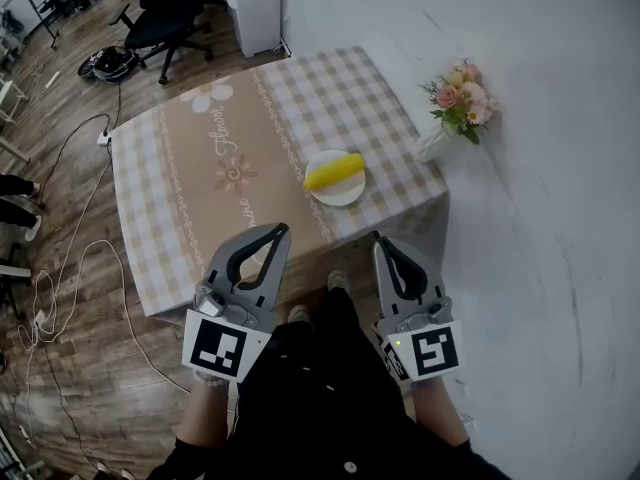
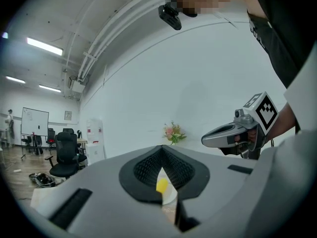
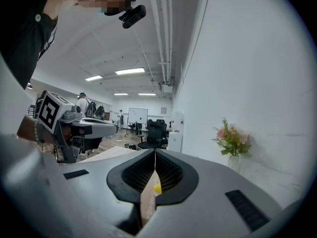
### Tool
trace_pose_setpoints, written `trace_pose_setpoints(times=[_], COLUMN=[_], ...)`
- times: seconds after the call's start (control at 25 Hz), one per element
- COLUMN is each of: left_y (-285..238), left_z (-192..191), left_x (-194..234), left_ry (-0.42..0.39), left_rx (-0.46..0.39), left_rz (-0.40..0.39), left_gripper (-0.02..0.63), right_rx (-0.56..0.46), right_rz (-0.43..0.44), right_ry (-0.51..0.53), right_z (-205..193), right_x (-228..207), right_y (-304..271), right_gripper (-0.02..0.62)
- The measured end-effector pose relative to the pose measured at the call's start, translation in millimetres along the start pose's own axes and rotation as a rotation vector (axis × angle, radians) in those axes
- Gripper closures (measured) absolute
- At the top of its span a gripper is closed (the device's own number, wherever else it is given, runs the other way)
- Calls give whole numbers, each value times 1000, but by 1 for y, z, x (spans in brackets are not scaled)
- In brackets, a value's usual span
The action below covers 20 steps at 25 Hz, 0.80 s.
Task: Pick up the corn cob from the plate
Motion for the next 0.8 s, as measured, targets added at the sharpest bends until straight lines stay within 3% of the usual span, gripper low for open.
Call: trace_pose_setpoints(times=[0.8], left_y=[-63], left_z=[8], left_x=[22], left_ry=[-2], left_rx=[13], left_rz=[115], left_gripper=[594], right_rx=[-29], right_rz=[97], right_ry=[33], right_z=[5], right_x=[-63], right_y=[-57], right_gripper=[554])
Point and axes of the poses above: the fingertips, and each gripper's own axes: y backward along the fingers, x to its left, z out of its top, the point moved 4 cm from there along y, backward along the fingers, and after that the axes turned 5 degrees about y, right-handed, at the moved point
